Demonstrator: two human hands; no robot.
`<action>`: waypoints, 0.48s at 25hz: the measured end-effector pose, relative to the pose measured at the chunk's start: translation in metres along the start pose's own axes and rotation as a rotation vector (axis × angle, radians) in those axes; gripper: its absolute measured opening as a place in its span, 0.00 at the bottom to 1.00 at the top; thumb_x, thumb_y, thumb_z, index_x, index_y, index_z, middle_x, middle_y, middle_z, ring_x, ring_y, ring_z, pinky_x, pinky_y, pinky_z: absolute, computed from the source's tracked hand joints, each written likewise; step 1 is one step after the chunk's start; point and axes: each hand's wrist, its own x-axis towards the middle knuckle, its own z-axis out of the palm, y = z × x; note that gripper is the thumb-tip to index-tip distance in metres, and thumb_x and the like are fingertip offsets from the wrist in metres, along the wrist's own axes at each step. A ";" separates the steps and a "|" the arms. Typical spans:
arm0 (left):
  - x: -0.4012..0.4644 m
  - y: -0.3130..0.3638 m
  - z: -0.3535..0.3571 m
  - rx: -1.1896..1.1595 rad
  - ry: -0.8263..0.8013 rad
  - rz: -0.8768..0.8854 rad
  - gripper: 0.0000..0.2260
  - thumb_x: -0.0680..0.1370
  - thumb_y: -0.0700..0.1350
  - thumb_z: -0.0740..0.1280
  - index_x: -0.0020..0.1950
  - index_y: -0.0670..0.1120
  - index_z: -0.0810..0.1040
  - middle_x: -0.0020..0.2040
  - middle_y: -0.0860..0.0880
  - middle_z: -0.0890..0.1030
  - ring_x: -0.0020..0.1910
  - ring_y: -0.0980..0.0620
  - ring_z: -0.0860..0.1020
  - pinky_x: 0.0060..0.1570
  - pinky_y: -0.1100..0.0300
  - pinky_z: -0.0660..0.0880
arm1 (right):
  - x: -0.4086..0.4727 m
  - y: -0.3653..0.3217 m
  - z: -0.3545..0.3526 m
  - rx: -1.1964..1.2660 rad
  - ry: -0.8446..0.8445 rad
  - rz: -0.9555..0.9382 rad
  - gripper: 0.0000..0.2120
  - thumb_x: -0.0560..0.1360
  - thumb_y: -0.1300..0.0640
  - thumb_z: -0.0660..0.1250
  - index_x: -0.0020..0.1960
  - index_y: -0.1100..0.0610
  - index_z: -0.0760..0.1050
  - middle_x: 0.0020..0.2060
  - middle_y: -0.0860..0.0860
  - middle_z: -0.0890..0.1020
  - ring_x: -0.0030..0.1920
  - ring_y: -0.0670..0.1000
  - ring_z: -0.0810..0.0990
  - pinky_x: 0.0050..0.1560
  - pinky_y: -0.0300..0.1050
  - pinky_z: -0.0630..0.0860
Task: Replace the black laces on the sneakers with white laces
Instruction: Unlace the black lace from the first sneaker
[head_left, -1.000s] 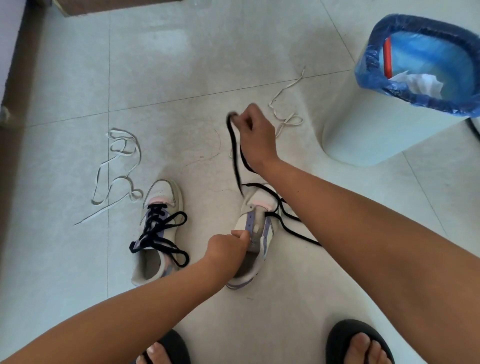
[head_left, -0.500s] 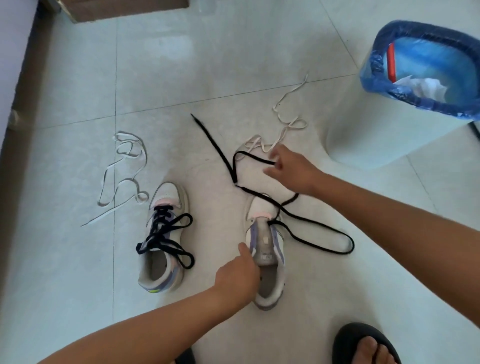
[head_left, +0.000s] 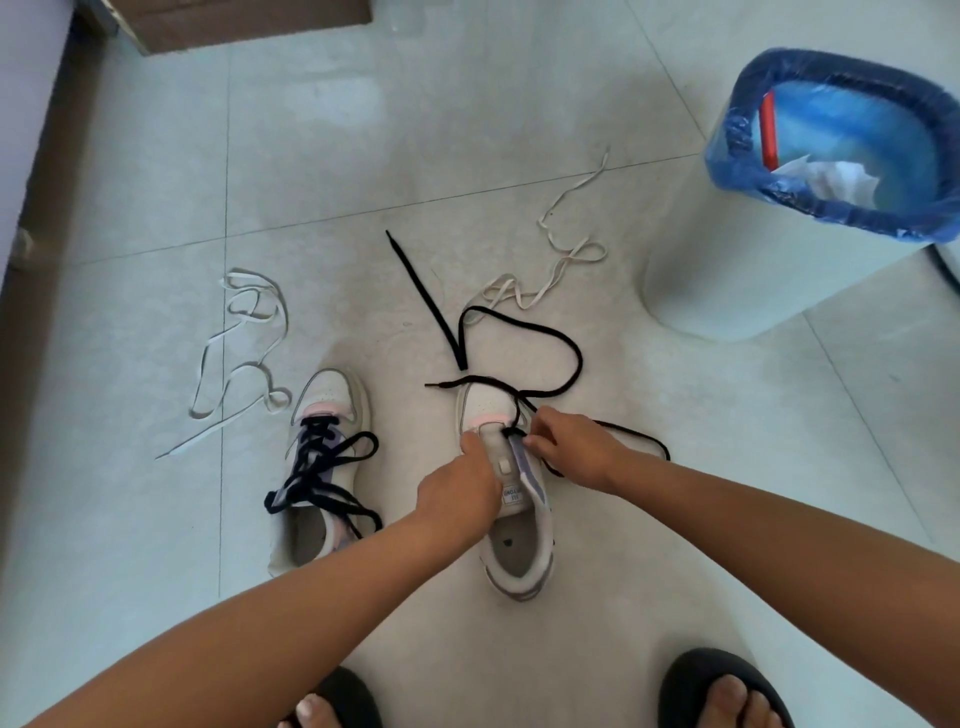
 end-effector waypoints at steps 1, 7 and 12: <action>-0.001 0.000 0.002 0.045 0.002 -0.008 0.18 0.79 0.38 0.56 0.68 0.36 0.58 0.49 0.43 0.80 0.45 0.44 0.80 0.35 0.58 0.67 | 0.000 -0.002 -0.001 -0.110 -0.034 -0.039 0.08 0.80 0.54 0.57 0.50 0.58 0.71 0.46 0.55 0.78 0.45 0.55 0.75 0.42 0.47 0.68; 0.000 0.011 0.002 0.112 -0.063 -0.088 0.21 0.79 0.38 0.57 0.69 0.34 0.54 0.54 0.42 0.80 0.49 0.45 0.81 0.39 0.58 0.69 | -0.022 -0.024 -0.007 0.355 -0.062 -0.020 0.11 0.73 0.61 0.62 0.32 0.56 0.69 0.26 0.49 0.73 0.28 0.48 0.69 0.29 0.40 0.64; -0.003 0.013 -0.006 0.155 -0.086 -0.047 0.19 0.79 0.40 0.58 0.66 0.33 0.57 0.50 0.44 0.79 0.49 0.47 0.82 0.39 0.60 0.69 | -0.035 -0.046 -0.009 0.808 -0.197 0.153 0.19 0.74 0.62 0.61 0.24 0.52 0.67 0.22 0.50 0.73 0.21 0.45 0.66 0.24 0.36 0.63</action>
